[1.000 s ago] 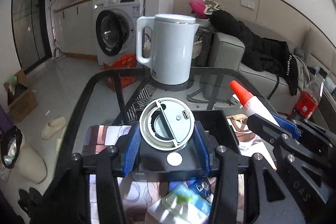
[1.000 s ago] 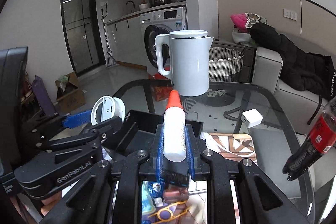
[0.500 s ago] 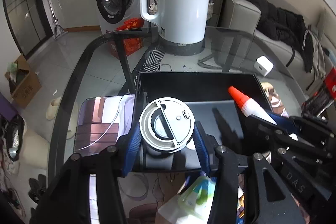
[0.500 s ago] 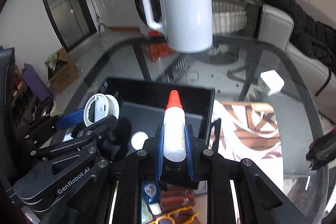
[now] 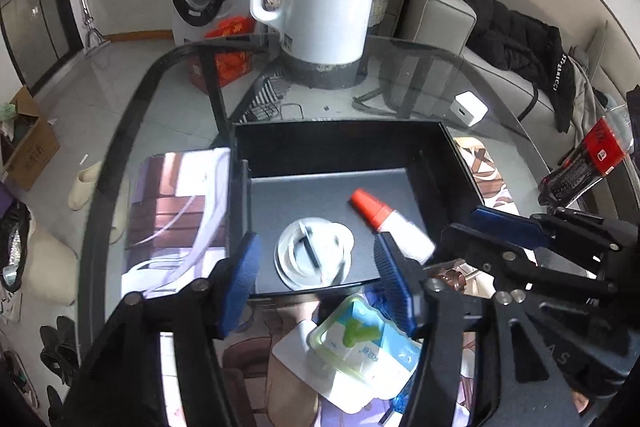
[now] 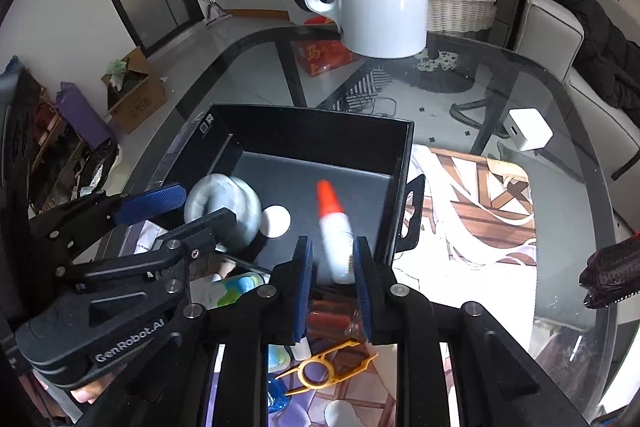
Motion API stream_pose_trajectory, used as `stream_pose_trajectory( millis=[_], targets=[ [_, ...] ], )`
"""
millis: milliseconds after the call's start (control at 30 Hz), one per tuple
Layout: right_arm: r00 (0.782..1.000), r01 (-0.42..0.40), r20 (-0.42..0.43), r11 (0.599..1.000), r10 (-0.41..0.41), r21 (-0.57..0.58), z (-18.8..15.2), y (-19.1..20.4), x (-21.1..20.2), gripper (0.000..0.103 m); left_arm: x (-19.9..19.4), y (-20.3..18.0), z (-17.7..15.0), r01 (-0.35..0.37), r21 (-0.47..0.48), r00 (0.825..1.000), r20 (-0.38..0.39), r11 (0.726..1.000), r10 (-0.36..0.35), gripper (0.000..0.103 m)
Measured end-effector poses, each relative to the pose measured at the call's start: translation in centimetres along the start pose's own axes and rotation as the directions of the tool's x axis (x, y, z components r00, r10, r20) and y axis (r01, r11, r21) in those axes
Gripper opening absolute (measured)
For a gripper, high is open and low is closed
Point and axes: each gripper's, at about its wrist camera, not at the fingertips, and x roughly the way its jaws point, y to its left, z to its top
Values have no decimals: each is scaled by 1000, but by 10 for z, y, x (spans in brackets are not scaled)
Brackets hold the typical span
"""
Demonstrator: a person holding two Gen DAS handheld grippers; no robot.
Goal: Organize rigid objects
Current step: 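Carry the lid and glue bottle into the black box and open both grippers, then pull both open grippers back out of the black box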
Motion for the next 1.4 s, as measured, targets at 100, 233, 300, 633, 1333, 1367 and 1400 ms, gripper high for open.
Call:
stream_pose_trajectory(
  millis=[100,233,300,633,1333,1367,1400],
  targets=[
    [998,-16,54,1000,15,15,-3,-3,-16,33,-17,-2,-3,0,15,999,48,1000,-1,71],
    [989,-21,146,1000,20,5,-11,-1,-43,36,-45,-1,-8,3,13,991,132,1000,-5,81],
    [982,-10,187,1000,13,-13,-15,3,-59,36,-61,-1,-12,19,20,984,177,1000,-23,81],
    [966,-3,258,997,22,-75,-41,11,-102,36,-96,-6,-32,-1,70,972,236,998,-15,87],
    [990,-21,140,1000,21,-7,-52,-10,-92,46,-77,3,-48,7,2,999,43,1000,-7,87],
    [991,-20,132,1000,21,-7,-52,-10,-89,46,-75,5,-49,8,-6,999,36,1000,-8,87],
    [992,-17,124,1000,17,-5,-52,-11,-87,46,-73,6,-49,10,-10,1000,30,1000,-9,87]
  ],
)
